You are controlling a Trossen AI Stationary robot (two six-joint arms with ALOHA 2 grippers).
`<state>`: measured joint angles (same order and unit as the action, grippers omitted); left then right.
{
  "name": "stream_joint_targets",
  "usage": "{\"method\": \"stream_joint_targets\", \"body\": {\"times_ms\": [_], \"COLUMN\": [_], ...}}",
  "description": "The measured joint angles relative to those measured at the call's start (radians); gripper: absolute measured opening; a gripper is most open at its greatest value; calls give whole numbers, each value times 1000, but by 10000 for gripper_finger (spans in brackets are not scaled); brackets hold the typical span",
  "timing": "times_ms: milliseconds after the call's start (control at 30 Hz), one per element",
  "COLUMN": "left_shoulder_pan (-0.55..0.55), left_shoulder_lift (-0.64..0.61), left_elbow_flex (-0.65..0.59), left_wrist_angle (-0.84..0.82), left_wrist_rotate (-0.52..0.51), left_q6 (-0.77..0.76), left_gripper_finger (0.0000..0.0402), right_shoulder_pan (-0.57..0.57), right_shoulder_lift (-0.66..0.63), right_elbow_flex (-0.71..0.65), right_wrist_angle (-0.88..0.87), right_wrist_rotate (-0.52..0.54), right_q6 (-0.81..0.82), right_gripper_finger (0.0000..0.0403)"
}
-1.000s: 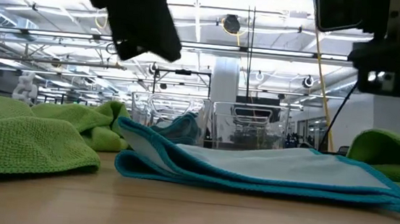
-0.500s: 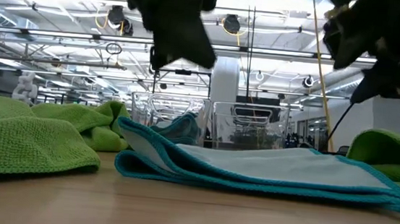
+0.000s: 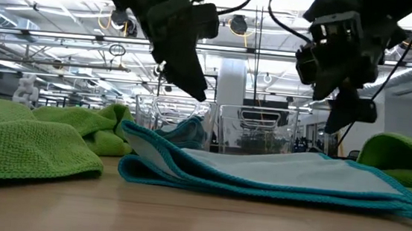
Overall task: Fold microfiber towels
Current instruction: Fold the blue microfiber towel
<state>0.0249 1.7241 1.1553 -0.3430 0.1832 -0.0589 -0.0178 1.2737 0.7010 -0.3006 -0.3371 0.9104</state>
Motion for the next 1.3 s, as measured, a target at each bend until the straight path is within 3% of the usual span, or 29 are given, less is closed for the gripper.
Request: {"method": "stream_joint_targets", "body": {"times_ms": [267,433,600,767,1067,1167,1300], "left_shoulder_pan": [27,34,34,18,21,8,14], "left_shoulder_lift": [119,165,205,217,192,143,140], "left_elbow_flex": [-1,0,0,0,-2,-1,0], "left_wrist_angle": [-2,62,44,34,23,51,36], "left_wrist_rotate": [52,81,156,88,56,-9,-1], "left_q6": [86,63,56,51,44,83,120], "left_gripper_finger": [212,193,198,195,141,154,198], "right_shoulder_pan": [-25,-21,-20,-19,0,20,47], "right_shoulder_lift": [7,7,7,8,8,8,8], "right_elbow_flex": [0,0,0,0,0,0,0], "right_wrist_angle": [15,13,40,92,110,110,118], "right_wrist_rotate": [-62,-86,-82,-31,58,99,150], "right_q6": [-85,-41,-2,38,126,154,189], "right_gripper_finger": [289,289,288,288,288,288,288]}}
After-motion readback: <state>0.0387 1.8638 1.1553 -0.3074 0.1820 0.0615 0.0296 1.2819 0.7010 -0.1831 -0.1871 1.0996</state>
